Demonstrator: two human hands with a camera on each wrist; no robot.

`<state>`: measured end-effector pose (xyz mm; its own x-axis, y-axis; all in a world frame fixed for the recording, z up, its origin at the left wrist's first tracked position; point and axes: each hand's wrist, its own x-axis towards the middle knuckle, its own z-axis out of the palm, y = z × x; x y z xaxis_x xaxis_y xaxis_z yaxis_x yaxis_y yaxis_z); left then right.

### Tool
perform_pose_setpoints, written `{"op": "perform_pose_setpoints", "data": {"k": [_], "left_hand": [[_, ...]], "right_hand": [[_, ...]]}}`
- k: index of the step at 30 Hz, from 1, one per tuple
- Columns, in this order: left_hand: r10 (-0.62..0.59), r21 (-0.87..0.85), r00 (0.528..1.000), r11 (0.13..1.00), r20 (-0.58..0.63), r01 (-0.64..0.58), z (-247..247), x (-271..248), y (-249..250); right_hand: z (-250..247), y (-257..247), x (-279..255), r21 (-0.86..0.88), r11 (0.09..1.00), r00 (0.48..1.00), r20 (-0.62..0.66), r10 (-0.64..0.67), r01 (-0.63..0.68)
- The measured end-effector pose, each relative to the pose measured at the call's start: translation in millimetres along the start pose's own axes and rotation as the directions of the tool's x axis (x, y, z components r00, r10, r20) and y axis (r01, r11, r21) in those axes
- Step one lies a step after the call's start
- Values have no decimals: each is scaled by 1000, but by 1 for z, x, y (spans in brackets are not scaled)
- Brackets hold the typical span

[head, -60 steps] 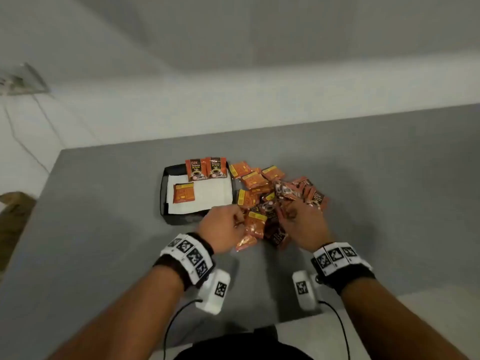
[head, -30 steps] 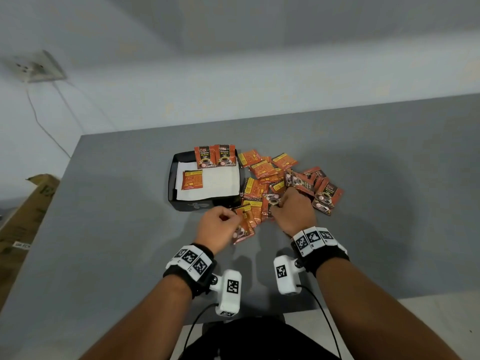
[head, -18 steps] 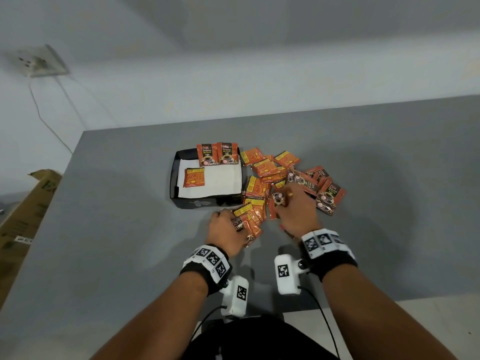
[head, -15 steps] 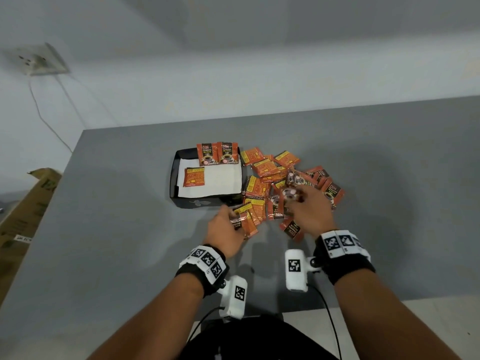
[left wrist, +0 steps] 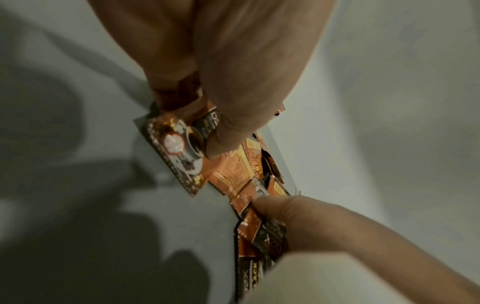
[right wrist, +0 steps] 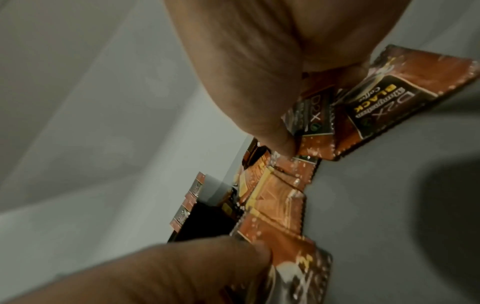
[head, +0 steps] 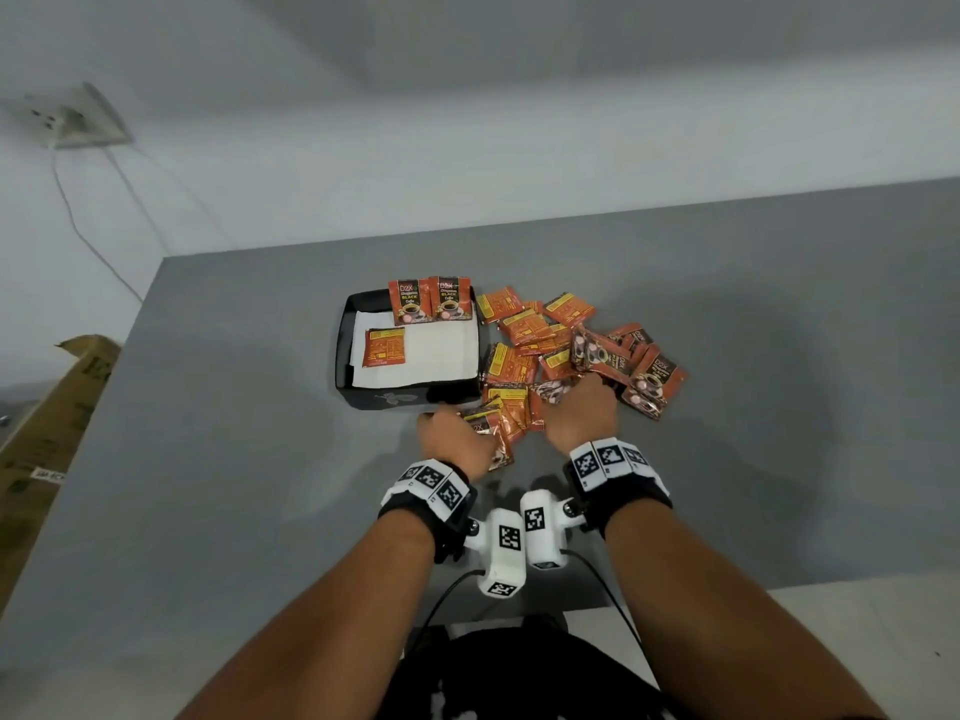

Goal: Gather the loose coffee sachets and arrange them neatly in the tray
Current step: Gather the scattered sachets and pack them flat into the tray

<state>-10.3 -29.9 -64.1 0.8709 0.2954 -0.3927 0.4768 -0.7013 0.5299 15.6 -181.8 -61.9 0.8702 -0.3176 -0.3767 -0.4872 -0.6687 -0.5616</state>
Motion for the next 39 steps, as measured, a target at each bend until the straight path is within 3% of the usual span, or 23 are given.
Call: {"op": "perform_pose_setpoints", "data": {"k": [4,10,14,17,19,23,28,32,36,39], "left_hand": [[-9,-71,1000,997,-16,8,2,-4,2],[2,-223,1000,975,-22,-7,4,-10,4],[26,-289,999,957,-38,-36,0,-11,-3],[42,-328,999,943,-27,-48,-7,-14,-3],[101,-314,995,945,-4,-97,-8,-18,4],[215,-187,973,963,89,-195,1,-21,27],[67,16,996,998,60,-68,15,-20,46],[30,47,999,998,20,-31,26,-20,51],[16,79,1000,997,-6,-15,29,-17,47],[23,55,999,998,-27,-21,31,-16,45]], "right_hand": [[-1,3,1,69,998,1000,-16,16,-15],[-22,14,-2,221,969,992,36,-117,106],[-54,36,10,115,977,982,41,-183,177],[-66,43,10,78,974,966,134,-220,211],[-61,46,4,82,974,954,204,-222,209],[-44,52,-2,-99,979,964,218,-153,178],[-25,54,-6,-231,968,991,115,-71,96],[-15,53,-7,-271,958,994,70,-81,97],[-17,57,4,-52,996,986,153,-65,74],[-37,57,19,110,984,971,182,-158,140]]}}
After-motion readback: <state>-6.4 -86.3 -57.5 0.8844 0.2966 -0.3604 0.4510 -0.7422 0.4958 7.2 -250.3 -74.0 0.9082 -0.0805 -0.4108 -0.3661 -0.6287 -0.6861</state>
